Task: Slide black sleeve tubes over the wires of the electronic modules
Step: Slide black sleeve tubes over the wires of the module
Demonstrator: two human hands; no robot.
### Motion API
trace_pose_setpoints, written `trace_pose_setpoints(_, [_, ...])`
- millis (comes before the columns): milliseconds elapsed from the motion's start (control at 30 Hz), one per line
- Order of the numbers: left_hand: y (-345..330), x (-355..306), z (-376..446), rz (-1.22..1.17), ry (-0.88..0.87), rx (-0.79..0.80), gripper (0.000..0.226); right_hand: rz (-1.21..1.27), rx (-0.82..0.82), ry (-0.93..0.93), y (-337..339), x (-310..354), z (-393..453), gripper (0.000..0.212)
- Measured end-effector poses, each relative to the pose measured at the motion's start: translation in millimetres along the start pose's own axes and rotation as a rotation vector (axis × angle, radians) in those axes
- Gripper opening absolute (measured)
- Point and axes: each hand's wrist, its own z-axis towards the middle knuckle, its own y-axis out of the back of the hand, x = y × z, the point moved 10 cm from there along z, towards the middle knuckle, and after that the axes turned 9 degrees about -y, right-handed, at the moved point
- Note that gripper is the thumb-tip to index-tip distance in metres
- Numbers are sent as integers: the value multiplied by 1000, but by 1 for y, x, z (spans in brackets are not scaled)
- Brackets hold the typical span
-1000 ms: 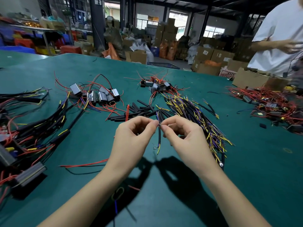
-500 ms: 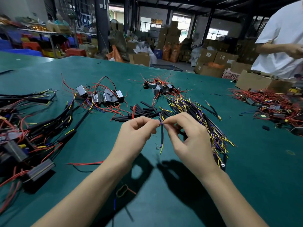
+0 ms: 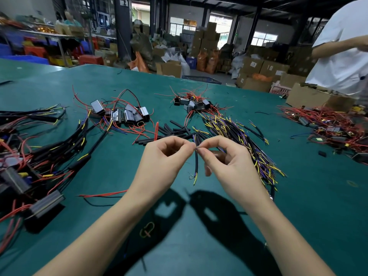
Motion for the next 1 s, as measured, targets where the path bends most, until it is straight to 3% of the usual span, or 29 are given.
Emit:
trace_pose_setpoints(200, [-1,-5,-1,64,-33,28,17,-59,-42,93,5,10,-2,13])
trace_pose_setpoints(433, [0,17,1,208,143,136,23,-727,-237,555,-9,45,-27,5])
trace_pose_setpoints(567, [-8,-28,0,420,-328,199,5,-382,-127,284,7,24,-9,5])
trace_pose_setpoints(667, [-22,-41,-9,669,-581,320,11,-163,-65,66,13,1,0,12])
trace_pose_setpoints(833, [-28,-45,-11,810,-667,364,9,-131,12,-7,8,-5,1,15])
trace_pose_setpoints(1000, [-29,-38,-10,878,-610,422,22,-366,-7,143,3,14,-6,13])
